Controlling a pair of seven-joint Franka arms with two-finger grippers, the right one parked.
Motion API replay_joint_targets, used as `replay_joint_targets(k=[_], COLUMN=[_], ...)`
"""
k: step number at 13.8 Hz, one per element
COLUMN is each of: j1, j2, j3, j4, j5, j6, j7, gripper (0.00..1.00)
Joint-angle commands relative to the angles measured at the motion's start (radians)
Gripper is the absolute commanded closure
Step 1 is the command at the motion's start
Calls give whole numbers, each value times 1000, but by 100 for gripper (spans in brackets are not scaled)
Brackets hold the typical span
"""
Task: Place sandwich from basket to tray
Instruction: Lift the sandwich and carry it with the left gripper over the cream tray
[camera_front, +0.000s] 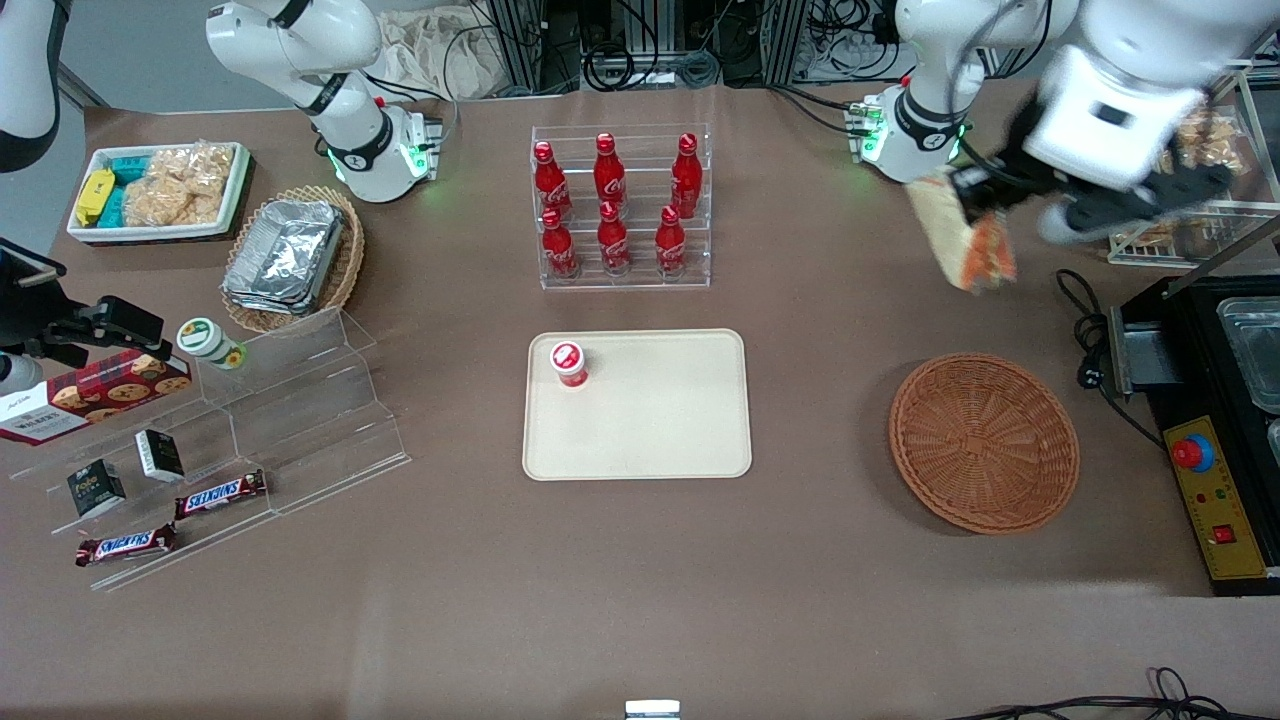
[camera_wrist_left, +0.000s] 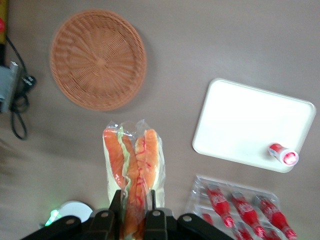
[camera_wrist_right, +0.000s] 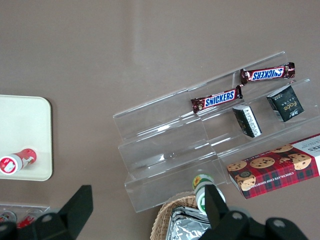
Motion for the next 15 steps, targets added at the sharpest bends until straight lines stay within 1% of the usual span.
replay_joint_targets(k=[1, 3, 5, 6, 9, 11, 13, 15], j1=[5, 5, 5, 5, 3, -45, -64, -73], j2=[9, 45, 117, 156, 271, 370, 497, 597], j3=[-146, -219, -261, -282, -295, -287, -287, -287], j4=[-1, -12, -23, -40, -115, -139, -140, -141], j5=[19, 19, 19, 28, 54, 129, 208, 294], j6=[-6, 56, 187, 245, 435, 529, 600, 618], j7=[-160, -226, -315, -326, -334, -336, -358, -377], gripper=[80, 80, 80, 80, 80, 81, 81, 81])
